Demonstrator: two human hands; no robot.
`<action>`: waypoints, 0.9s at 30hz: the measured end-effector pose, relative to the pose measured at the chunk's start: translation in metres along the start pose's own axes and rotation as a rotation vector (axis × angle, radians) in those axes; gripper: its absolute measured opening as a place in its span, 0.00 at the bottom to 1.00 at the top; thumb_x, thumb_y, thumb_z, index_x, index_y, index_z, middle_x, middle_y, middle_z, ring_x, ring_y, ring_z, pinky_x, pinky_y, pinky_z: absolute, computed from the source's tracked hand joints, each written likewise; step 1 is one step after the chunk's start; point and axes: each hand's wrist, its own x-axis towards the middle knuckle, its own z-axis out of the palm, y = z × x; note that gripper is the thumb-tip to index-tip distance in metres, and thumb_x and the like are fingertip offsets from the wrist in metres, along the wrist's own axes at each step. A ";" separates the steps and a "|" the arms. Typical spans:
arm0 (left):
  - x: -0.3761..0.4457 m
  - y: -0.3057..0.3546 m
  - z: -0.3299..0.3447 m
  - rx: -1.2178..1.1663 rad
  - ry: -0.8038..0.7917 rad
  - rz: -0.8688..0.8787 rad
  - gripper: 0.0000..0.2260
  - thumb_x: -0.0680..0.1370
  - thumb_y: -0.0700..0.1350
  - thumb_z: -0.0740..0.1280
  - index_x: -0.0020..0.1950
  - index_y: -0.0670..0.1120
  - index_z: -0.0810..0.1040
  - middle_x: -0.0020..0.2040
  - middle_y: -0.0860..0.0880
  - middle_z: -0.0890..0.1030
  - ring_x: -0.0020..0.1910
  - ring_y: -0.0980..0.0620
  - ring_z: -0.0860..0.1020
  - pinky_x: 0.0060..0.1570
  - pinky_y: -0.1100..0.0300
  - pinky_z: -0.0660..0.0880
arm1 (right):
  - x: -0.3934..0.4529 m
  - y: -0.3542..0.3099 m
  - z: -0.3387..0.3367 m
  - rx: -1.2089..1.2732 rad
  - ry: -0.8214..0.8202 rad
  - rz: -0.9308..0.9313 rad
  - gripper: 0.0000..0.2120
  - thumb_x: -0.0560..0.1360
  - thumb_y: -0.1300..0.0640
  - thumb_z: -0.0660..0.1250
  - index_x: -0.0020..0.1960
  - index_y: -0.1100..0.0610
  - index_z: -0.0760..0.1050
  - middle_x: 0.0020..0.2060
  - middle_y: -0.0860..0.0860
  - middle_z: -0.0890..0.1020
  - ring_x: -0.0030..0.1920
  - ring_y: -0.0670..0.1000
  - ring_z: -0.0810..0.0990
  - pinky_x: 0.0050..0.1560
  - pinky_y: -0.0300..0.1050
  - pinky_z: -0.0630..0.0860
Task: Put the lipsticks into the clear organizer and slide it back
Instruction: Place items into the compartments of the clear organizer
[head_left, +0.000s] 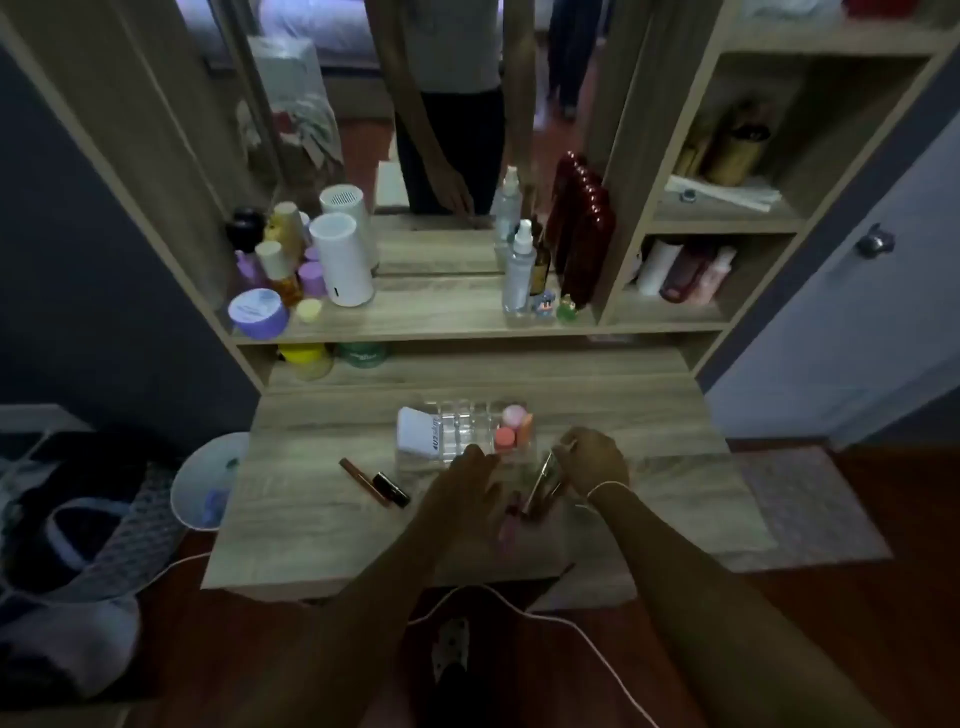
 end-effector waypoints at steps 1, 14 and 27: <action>0.003 0.000 0.007 -0.009 -0.036 -0.016 0.19 0.78 0.46 0.61 0.69 0.45 0.67 0.62 0.41 0.71 0.56 0.43 0.75 0.50 0.53 0.73 | 0.004 0.002 0.008 0.029 0.000 0.047 0.07 0.71 0.53 0.69 0.47 0.54 0.81 0.49 0.58 0.84 0.53 0.58 0.81 0.53 0.48 0.76; 0.021 -0.010 0.042 -0.157 -0.174 0.064 0.18 0.73 0.41 0.66 0.62 0.44 0.71 0.55 0.43 0.76 0.49 0.44 0.78 0.41 0.58 0.71 | 0.026 -0.001 0.055 0.045 0.111 0.192 0.13 0.73 0.50 0.67 0.52 0.57 0.74 0.47 0.59 0.83 0.49 0.61 0.81 0.48 0.51 0.77; 0.030 -0.044 0.027 -0.157 -0.151 0.015 0.15 0.79 0.44 0.61 0.65 0.42 0.70 0.59 0.41 0.73 0.52 0.44 0.76 0.48 0.55 0.72 | 0.036 0.000 0.062 0.168 0.124 0.202 0.09 0.69 0.51 0.71 0.44 0.54 0.75 0.39 0.54 0.84 0.43 0.58 0.82 0.44 0.47 0.77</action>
